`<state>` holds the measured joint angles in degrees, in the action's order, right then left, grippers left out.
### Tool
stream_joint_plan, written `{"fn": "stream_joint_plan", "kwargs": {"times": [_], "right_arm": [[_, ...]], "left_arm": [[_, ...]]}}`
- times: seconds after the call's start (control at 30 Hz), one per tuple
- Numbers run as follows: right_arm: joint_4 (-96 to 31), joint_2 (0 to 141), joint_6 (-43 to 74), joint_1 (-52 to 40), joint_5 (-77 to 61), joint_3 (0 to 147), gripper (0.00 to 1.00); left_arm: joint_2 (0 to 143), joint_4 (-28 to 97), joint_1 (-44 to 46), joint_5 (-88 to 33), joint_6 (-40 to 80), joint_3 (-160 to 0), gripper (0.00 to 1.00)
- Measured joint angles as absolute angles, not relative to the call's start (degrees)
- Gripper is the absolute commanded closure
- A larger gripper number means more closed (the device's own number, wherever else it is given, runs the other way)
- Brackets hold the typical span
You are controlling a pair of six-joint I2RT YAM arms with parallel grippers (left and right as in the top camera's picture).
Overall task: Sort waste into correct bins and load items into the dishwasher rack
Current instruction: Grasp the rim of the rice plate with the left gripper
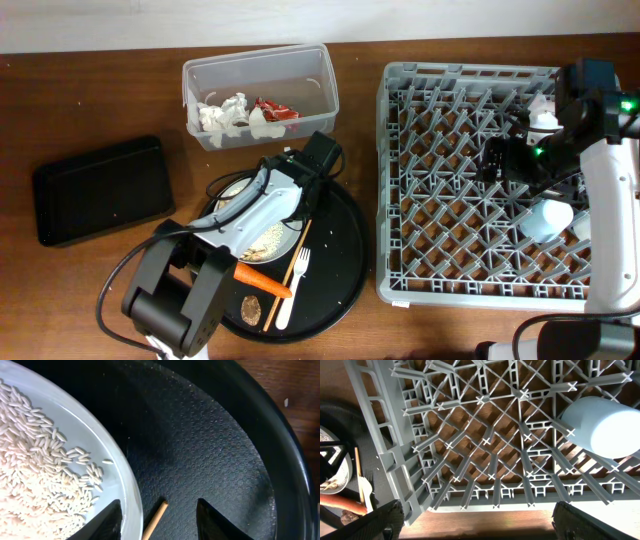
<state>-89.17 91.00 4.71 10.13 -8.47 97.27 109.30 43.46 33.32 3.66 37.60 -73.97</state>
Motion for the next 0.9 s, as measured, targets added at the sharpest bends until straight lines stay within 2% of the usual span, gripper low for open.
{"fn": "stream_joint_plan", "kwargs": {"times": [0.23, 0.33, 0.4, 0.47, 0.63, 0.77, 0.9], "right_arm": [[-89.19, 91.00, 4.69, 10.13, -8.47, 97.27, 0.02], [-89.17, 91.00, 4.71, 10.13, -8.47, 97.27, 0.02], [-89.17, 91.00, 4.69, 10.13, -8.47, 97.27, 0.02], [-89.17, 91.00, 4.71, 10.15, -8.47, 97.27, 0.01], [-89.17, 91.00, 4.73, 10.13, -8.47, 97.27, 0.02], [-89.17, 91.00, 4.71, 10.13, -8.47, 97.27, 0.02], [-89.17, 91.00, 4.69, 10.13, -8.47, 97.27, 0.02]], "left_arm": [[112.95, 43.64, 33.32, 3.05, 37.63, -74.13, 0.53], [112.99, 43.66, 33.32, 3.07, 37.65, -74.13, 0.61], [112.99, 44.10, 33.30, 3.29, 37.78, -74.13, 0.62], [112.99, 44.53, 33.32, 3.49, 37.80, -74.13, 0.72], [112.99, 45.21, 33.30, 4.12, 38.15, -74.13, 0.78], [113.01, 45.91, 33.30, 4.60, 38.22, -74.13, 0.88], [113.01, 46.37, 33.36, 5.21, 38.20, -74.32, 0.90]]}}
